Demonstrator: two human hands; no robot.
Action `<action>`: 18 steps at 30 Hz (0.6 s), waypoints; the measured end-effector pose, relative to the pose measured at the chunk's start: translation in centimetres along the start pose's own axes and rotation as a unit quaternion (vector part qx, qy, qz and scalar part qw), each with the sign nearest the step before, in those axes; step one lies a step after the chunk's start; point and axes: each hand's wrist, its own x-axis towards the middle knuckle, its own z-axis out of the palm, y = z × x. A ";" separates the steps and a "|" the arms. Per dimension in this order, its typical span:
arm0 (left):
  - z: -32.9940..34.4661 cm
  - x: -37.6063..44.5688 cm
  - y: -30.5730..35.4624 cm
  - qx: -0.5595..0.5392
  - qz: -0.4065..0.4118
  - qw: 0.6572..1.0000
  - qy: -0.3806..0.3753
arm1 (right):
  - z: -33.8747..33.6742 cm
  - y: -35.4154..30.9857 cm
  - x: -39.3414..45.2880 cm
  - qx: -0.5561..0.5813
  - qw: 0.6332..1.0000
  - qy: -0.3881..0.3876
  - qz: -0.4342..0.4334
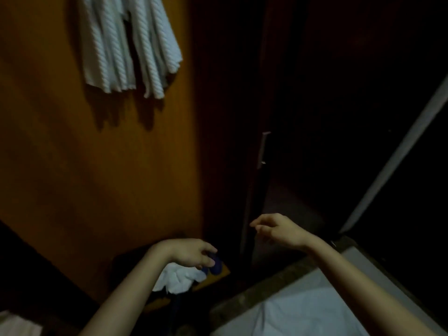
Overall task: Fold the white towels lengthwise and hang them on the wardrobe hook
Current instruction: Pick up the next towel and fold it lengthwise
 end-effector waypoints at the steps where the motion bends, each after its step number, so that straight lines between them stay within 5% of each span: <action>1: 1.2 0.6 0.8 0.001 0.006 1.000 -0.017 | -0.2 1.6 -1.5 0.003 1.000 0.013 0.021; 11: 8.6 6.7 11.4 0.043 0.101 0.991 -0.077 | -3.1 13.3 -14.1 0.050 0.976 0.094 0.191; 18: 12.6 12.0 20.2 -0.013 0.255 0.966 0.043 | -6.2 20.9 -21.3 0.090 0.950 0.166 0.251</action>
